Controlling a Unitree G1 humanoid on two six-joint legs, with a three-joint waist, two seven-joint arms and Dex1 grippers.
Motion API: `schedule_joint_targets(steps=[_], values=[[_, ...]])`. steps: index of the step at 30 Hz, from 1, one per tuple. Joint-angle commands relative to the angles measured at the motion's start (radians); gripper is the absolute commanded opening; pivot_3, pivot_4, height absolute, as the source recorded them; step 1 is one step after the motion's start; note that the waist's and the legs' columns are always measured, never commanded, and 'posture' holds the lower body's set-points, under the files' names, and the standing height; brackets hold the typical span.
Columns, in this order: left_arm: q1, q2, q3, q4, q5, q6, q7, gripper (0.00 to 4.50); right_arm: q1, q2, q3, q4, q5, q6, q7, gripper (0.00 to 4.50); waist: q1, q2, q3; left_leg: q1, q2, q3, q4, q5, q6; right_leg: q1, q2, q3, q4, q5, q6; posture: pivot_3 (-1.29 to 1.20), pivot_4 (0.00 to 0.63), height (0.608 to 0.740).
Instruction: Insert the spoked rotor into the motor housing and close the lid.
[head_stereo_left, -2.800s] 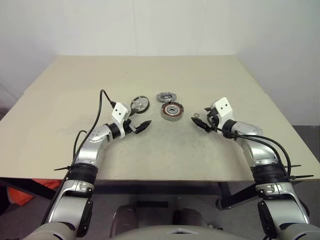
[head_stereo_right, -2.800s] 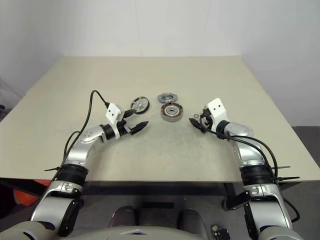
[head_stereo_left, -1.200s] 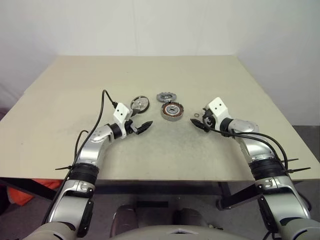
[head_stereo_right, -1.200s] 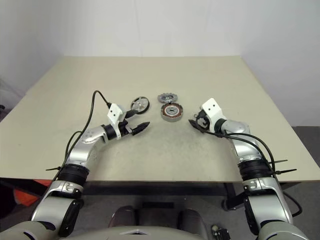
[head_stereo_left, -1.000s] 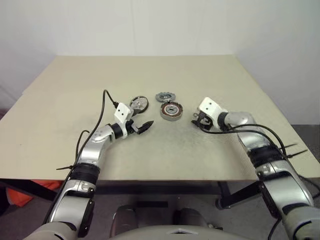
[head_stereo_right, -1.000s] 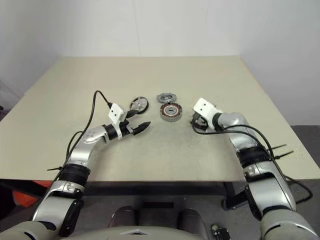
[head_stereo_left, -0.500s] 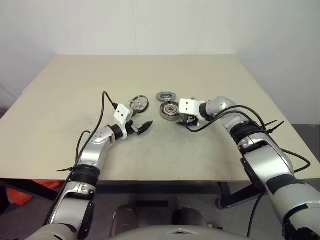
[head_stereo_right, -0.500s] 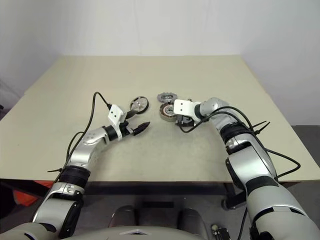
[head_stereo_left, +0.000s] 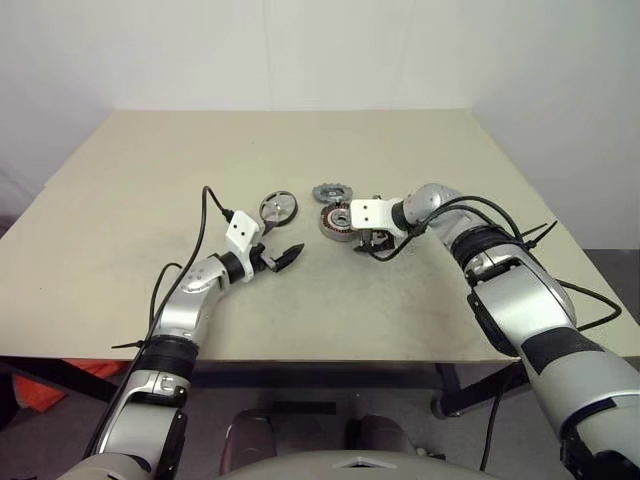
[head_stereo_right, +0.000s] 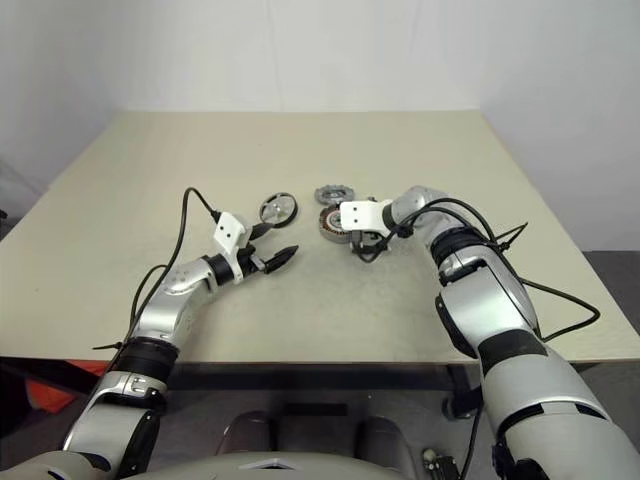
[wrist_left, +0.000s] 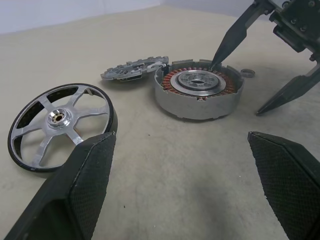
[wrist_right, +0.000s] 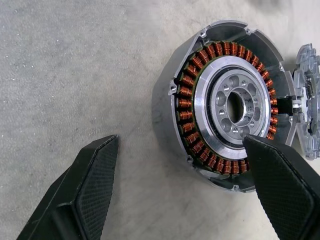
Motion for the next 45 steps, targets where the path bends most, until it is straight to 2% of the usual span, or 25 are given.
schedule_joint_targets(steps=[1, 13, 17, 20, 32, 35, 40, 45], values=[[0.001, 0.004, 0.004, -0.049, -0.004, -0.002, 0.008, 4.47, -0.057, 0.01, 0.005, 0.016, -0.024, -0.005, -0.016, 4.09, 0.0, 0.0, 0.0, 0.0, 0.0, 0.0, 0.0, 0.0, 0.0, 0.0, 0.0, 0.0, 0.0, 0.0, 0.0, 0.0, 0.0, 0.74], [0.03, 0.005, -0.002, -0.081, -0.002, 0.011, 0.019, 4.47, -0.124, 0.07, -0.012, 0.058, -0.043, 0.026, -0.029, 4.09, -0.001, 0.001, 0.001, -0.001, 0.002, 0.0, 0.0, 0.0, 0.0, -0.001, 0.0, -0.001, 0.0, 0.0, -0.001, 0.0, 0.0, 0.74], [0.028, 0.005, -0.003, -0.081, 0.0, 0.011, 0.023, 4.5, -0.133, 0.081, -0.024, 0.075, -0.034, 0.061, -0.014, 3.21, -0.001, 0.001, 0.001, -0.001, 0.002, 0.0, 0.0, 0.0, 0.001, -0.001, 0.0, -0.001, 0.0, 0.0, -0.001, 0.0, 0.0, 0.74], [0.03, 0.005, -0.001, -0.084, 0.0, 0.012, 0.025, 4.5, -0.131, 0.085, -0.03, 0.078, -0.032, 0.072, -0.013, 2.18, -0.001, 0.001, 0.001, -0.001, 0.003, 0.001, 0.0, -0.001, 0.001, -0.001, 0.0, -0.001, 0.0, -0.001, -0.001, 0.0, 0.0, 0.74], [0.029, 0.004, -0.003, -0.089, 0.002, 0.018, 0.025, 4.5, -0.106, 0.091, -0.067, 0.085, -0.011, 0.13, 0.01, 2.18, -0.001, 0.002, 0.001, -0.001, 0.004, 0.001, 0.001, -0.001, 0.001, -0.001, 0.0, -0.001, 0.001, 0.0, -0.001, 0.0, 0.0, 0.74], [0.025, 0.005, -0.002, -0.087, 0.002, 0.018, 0.025, 4.5, -0.094, 0.09, -0.072, 0.083, -0.013, 0.135, 0.031, 1.61, -0.001, 0.002, 0.001, -0.001, 0.004, 0.001, 0.001, -0.001, 0.001, -0.001, 0.0, -0.001, 0.001, 0.0, -0.001, 0.0, 0.0, 0.74], [0.023, 0.006, -0.002, -0.086, 0.004, 0.018, 0.027, 4.5, -0.086, 0.087, -0.075, 0.077, -0.01, 0.131, 0.063, 0.04, -0.003, 0.002, 0.001, 0.0, 0.006, 0.001, 0.003, -0.001, 0.001, 0.0, 0.001, -0.001, 0.002, 0.0, -0.001, 0.0, 0.0, 0.74], [0.02, 0.006, -0.002, -0.082, 0.005, 0.017, 0.028, 4.5, -0.086, 0.087, -0.088, 0.075, -0.003, 0.139, 0.077, 0.04, -0.003, 0.002, 0.001, 0.0, 0.007, 0.001, 0.004, -0.001, 0.001, 0.0, 0.001, -0.001, 0.002, 0.0, -0.002, 0.0, 0.0, 0.74]])
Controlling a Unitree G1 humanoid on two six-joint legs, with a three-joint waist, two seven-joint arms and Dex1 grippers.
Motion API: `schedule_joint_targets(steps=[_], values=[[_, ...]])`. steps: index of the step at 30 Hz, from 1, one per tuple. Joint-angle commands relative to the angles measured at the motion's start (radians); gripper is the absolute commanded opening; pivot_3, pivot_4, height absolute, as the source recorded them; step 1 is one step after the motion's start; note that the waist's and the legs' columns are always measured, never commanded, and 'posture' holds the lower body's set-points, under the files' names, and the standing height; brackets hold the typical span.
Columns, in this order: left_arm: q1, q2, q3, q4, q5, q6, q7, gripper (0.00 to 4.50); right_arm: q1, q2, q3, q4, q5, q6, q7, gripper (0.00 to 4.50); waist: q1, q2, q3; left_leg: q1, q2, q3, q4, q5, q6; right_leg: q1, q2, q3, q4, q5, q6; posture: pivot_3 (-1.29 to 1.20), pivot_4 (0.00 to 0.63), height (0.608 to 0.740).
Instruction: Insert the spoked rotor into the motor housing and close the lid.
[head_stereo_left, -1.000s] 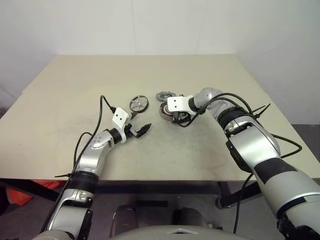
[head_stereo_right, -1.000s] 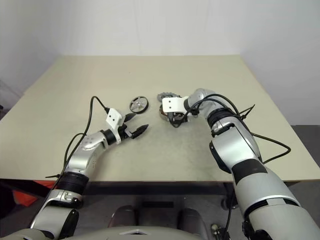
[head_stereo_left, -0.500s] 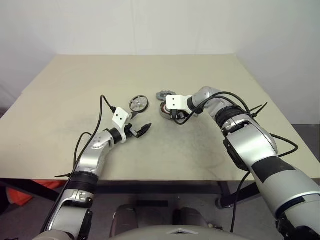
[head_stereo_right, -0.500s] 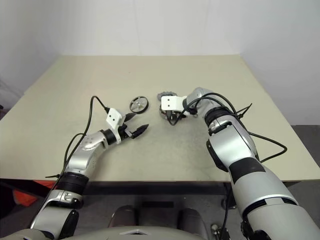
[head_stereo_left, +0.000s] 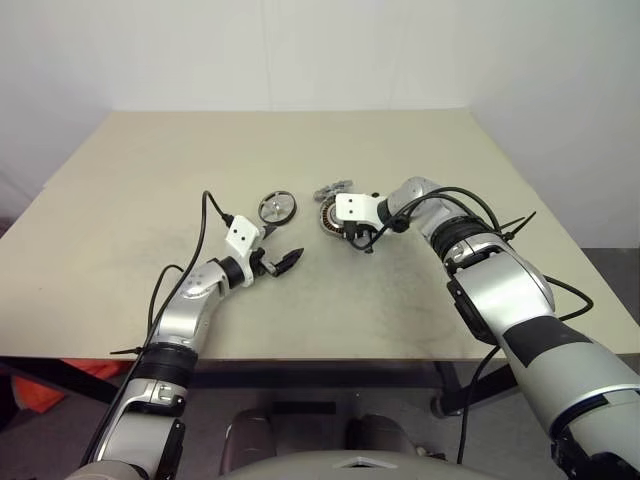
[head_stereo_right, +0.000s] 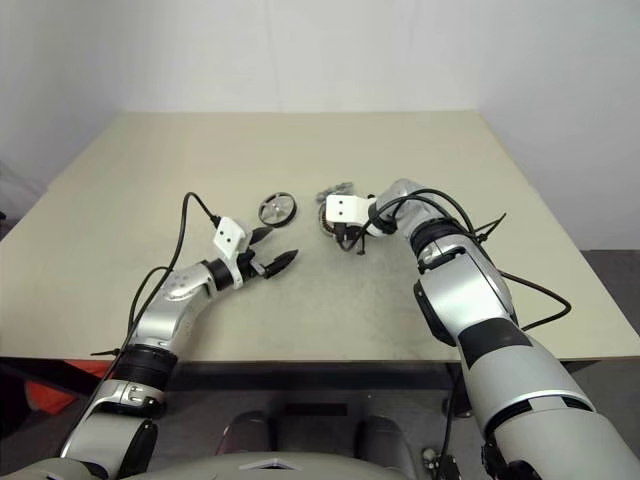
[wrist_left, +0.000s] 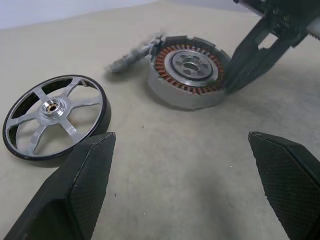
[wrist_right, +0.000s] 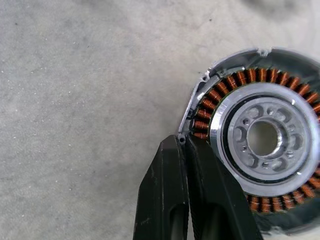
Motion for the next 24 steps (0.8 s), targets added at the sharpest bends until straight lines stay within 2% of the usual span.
schedule_joint_targets(steps=[1, 8, 15, 18, 24], values=[[-0.02, 0.005, 0.006, -0.027, -0.002, -0.009, 0.008, 4.5, -0.013, -0.005, -0.014, -0.018, 0.015, 0.005, 0.015, 0.04, 0.0, 0.0, 0.0, 0.0, 0.0, 0.0, 0.0, 0.0, 0.0, 0.0, 0.0, 0.0, 0.0, 0.0, 0.0, 0.0, 0.0, 0.74], [-0.023, 0.0, 0.005, -0.022, 0.0, -0.011, 0.014, 4.5, -0.023, -0.004, -0.076, -0.035, 0.077, 0.05, 0.047, 0.04, 0.0, 0.001, 0.0, -0.001, 0.0, 0.0, 0.0, -0.001, 0.001, 0.0, 0.0, 0.0, -0.001, 0.0, 0.0, 0.0, 0.0, 0.74], [-0.014, -0.006, 0.005, -0.014, -0.001, -0.019, 0.021, 4.5, -0.024, -0.025, -0.162, -0.157, 0.205, 0.213, 0.293, 0.04, 0.001, 0.002, 0.002, -0.005, 0.001, 0.0, 0.001, -0.001, 0.002, -0.004, 0.0, -0.001, -0.001, 0.0, 0.0, 0.0, 0.0, 0.74], [-0.015, -0.011, 0.005, -0.01, 0.0, -0.02, 0.023, 4.5, 0.039, -0.048, -0.153, -0.316, 0.238, 0.32, 0.391, 0.04, 0.004, 0.002, 0.001, -0.018, 0.001, 0.0, 0.009, -0.002, 0.006, -0.013, 0.001, -0.002, 0.002, 0.0, 0.0, 0.0, 0.0, 0.74], [-0.034, -0.011, 0.009, 0.016, -0.002, -0.028, 0.018, 4.5, 0.249, -0.104, -0.107, -0.777, 0.277, 0.578, 0.463, 0.04, 0.012, 0.002, 0.002, -0.019, 0.001, 0.0, 0.011, -0.001, 0.011, -0.013, 0.0, -0.002, 0.003, 0.001, 0.0, 0.0, 0.0, 0.74]])
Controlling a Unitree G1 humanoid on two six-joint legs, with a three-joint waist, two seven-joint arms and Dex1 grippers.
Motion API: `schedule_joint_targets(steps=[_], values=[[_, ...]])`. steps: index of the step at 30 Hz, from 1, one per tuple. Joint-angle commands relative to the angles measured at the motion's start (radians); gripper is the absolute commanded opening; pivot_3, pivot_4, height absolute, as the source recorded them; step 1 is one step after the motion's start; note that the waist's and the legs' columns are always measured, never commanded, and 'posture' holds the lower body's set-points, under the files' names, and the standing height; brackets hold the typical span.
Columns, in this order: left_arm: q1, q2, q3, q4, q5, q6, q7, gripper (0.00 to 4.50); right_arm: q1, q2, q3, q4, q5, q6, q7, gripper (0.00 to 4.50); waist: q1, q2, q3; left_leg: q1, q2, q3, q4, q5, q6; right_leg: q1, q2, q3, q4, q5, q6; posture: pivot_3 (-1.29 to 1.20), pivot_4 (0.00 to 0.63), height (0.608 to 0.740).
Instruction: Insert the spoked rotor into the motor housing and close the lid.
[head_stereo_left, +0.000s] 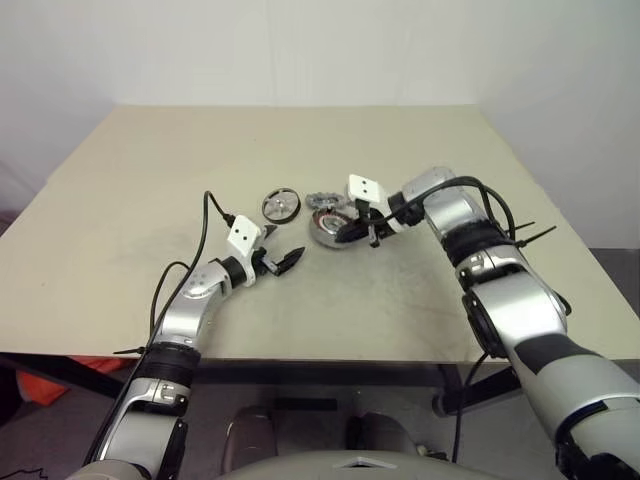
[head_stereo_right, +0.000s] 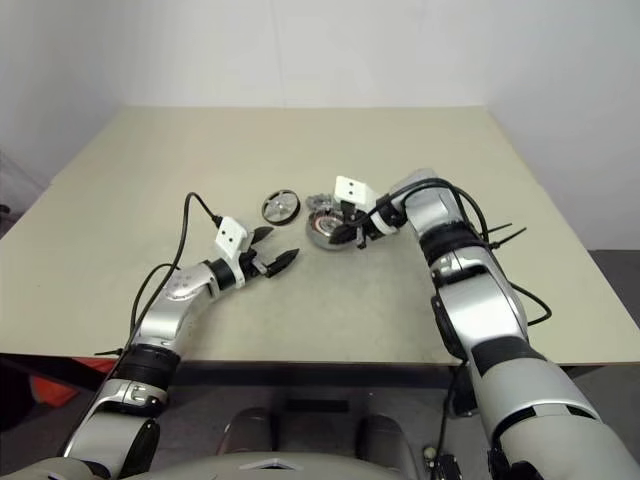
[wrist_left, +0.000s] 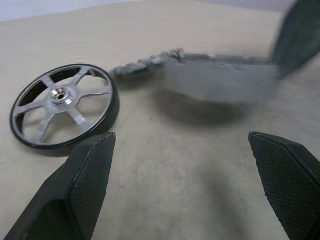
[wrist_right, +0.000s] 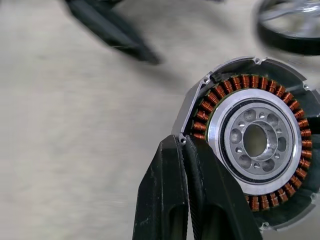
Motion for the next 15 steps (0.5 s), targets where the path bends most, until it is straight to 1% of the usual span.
schedule_joint_targets(steps=[1, 4, 5, 9, 12, 15], values=[[-0.029, 0.004, 0.012, 0.001, -0.007, -0.023, -0.001, 4.5, 0.066, -0.036, 0.018, -0.277, 0.049, 0.137, 0.032, 0.04, 0.0, 0.0, 0.0, 0.0, 0.0, 0.0, 0.0, 0.0, 0.0, 0.0, 0.0, 0.0, 0.0, 0.0, 0.0, 0.0, 0.0, 0.74], [-0.036, 0.011, 0.017, 0.011, -0.008, -0.026, -0.006, 4.5, 0.138, -0.057, 0.044, -0.436, 0.068, 0.228, 0.03, 0.04, 0.0, 0.0, 0.0, 0.001, 0.0, 0.0, 0.0, 0.0, -0.002, 0.0, 0.0, 0.0, 0.002, 0.0, 0.0, 0.0, 0.0, 0.74], [-0.036, 0.013, 0.018, 0.012, -0.009, -0.027, -0.007, 4.5, 0.157, -0.063, 0.051, -0.477, 0.074, 0.25, 0.029, 0.04, -0.001, 0.0, 0.0, 0.002, 0.0, 0.0, 0.0, -0.001, -0.006, 0.0, 0.0, 0.0, 0.003, 0.0, 0.0, 0.0, 0.0, 0.74], [-0.037, 0.021, 0.02, 0.014, -0.009, -0.03, -0.009, 4.5, 0.221, -0.095, 0.084, -0.628, 0.106, 0.338, 0.027, 0.04, -0.001, 0.0, 0.0, 0.004, -0.001, 0.0, 0.0, 0.001, -0.008, 0.0, 0.0, 0.001, 0.006, 0.0, 0.0, 0.0, 0.0, 0.74], [-0.037, 0.023, 0.02, 0.014, -0.01, -0.031, -0.009, 4.5, 0.244, -0.108, 0.104, -0.684, 0.127, 0.375, 0.01, 0.04, -0.001, 0.0, 0.0, 0.005, -0.001, -0.001, 0.0, 0.001, -0.01, 0.0, 0.0, 0.002, 0.008, 0.0, 0.0, 0.0, 0.0, 0.74], [-0.036, 0.024, 0.019, 0.012, -0.01, -0.031, -0.008, 4.5, 0.251, -0.108, 0.12, -0.686, 0.137, 0.388, -0.021, 0.04, -0.001, 0.0, 0.0, 0.006, -0.002, -0.001, 0.0, 0.003, -0.012, 0.0, 0.0, 0.002, 0.009, 0.0, 0.0, 0.0, 0.0, 0.74]])
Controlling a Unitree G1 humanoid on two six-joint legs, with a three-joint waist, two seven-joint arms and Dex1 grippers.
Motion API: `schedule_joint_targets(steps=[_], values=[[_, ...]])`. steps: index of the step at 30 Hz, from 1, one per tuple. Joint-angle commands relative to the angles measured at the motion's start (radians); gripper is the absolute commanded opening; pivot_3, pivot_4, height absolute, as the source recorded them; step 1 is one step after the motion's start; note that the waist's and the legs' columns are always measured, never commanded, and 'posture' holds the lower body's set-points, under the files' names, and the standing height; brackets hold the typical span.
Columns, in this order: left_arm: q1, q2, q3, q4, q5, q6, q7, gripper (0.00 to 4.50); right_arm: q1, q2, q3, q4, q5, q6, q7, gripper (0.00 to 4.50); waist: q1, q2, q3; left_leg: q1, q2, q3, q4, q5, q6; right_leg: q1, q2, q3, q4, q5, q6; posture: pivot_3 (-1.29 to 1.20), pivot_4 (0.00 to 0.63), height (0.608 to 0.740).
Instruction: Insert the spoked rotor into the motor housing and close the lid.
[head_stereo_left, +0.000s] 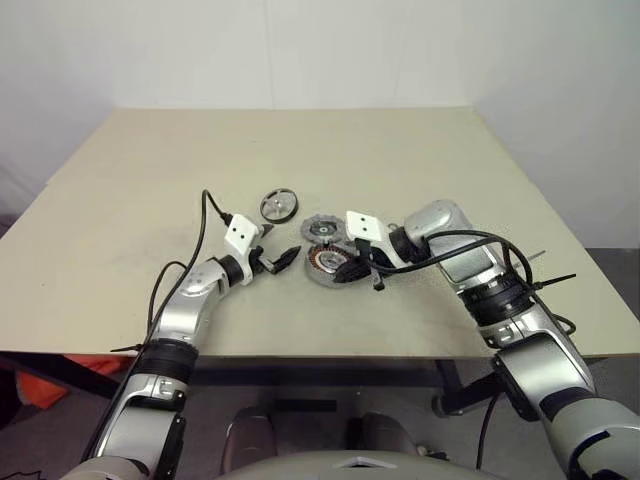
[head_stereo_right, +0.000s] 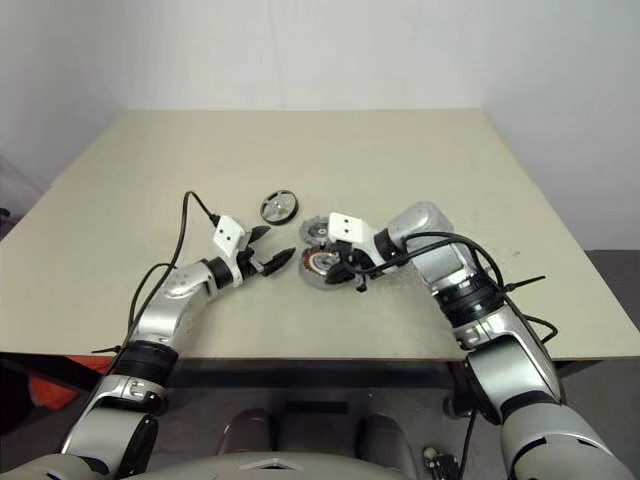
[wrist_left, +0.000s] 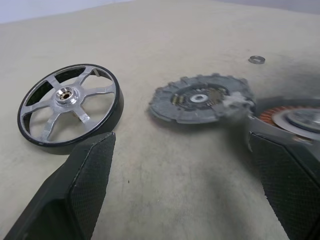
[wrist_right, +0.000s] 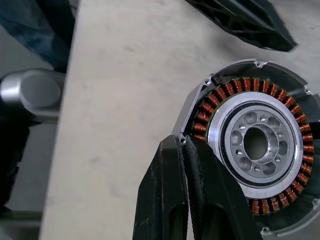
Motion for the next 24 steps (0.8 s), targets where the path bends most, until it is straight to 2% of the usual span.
schedule_joint_targets(steps=[1, 8, 11, 17, 21, 24], values=[[-0.022, 0.006, 0.014, -0.021, -0.01, -0.018, -0.004, 4.5, -0.016, -0.001, 0.005, -0.036, 0.03, 0.01, -0.041, 0.04, 0.0, 0.0, 0.0, 0.0, 0.0, 0.0, 0.0, 0.001, -0.001, 0.0, 0.0, 0.0, 0.001, 0.0, 0.0, 0.0, 0.0, 0.74], [-0.023, 0.014, 0.018, -0.026, -0.016, -0.013, -0.011, 4.5, -0.035, 0.02, 0.026, 0.056, 0.021, 0.009, -0.155, 0.04, 0.0, 0.0, 0.0, 0.0, -0.001, 0.0, 0.0, 0.002, -0.003, 0.0, 0.0, 0.0, 0.001, 0.0, 0.0, 0.0, 0.0, 0.74], [-0.026, 0.02, 0.023, -0.022, -0.018, -0.013, -0.016, 4.5, -0.04, 0.014, 0.027, 0.059, 0.027, 0.0, -0.177, 0.75, 0.0, 0.0, 0.0, 0.001, -0.001, 0.0, 0.0, 0.002, -0.003, 0.001, 0.0, 0.0, 0.001, 0.0, 0.0, 0.0, 0.0, 0.74], [-0.038, 0.031, 0.033, -0.006, -0.02, -0.013, -0.026, 4.5, -0.033, -0.033, 0.013, -0.047, 0.093, 0.017, -0.134, 2.74, 0.0, 0.0, 0.0, 0.0, -0.001, -0.001, 0.0, 0.002, -0.003, 0.001, 0.0, 0.0, 0.002, 0.0, 0.0, 0.0, 0.0, 0.74], [-0.039, 0.035, 0.033, -0.003, -0.024, -0.011, -0.035, 4.5, -0.034, -0.068, -0.02, -0.14, 0.17, 0.077, -0.108, 2.74, 0.0, 0.0, 0.0, 0.0, -0.001, -0.001, 0.0, 0.002, -0.003, 0.001, 0.0, 0.0, 0.001, 0.0, 0.0, 0.0, 0.0, 0.74], [-0.034, 0.035, 0.03, -0.011, -0.032, -0.004, -0.045, 4.5, -0.027, -0.07, -0.064, -0.174, 0.21, 0.09, -0.146, 2.74, 0.0, 0.0, 0.0, 0.0, -0.001, -0.001, 0.0, 0.002, -0.003, 0.001, 0.0, 0.0, 0.001, 0.0, 0.0, 0.0, 0.0, 0.74]])
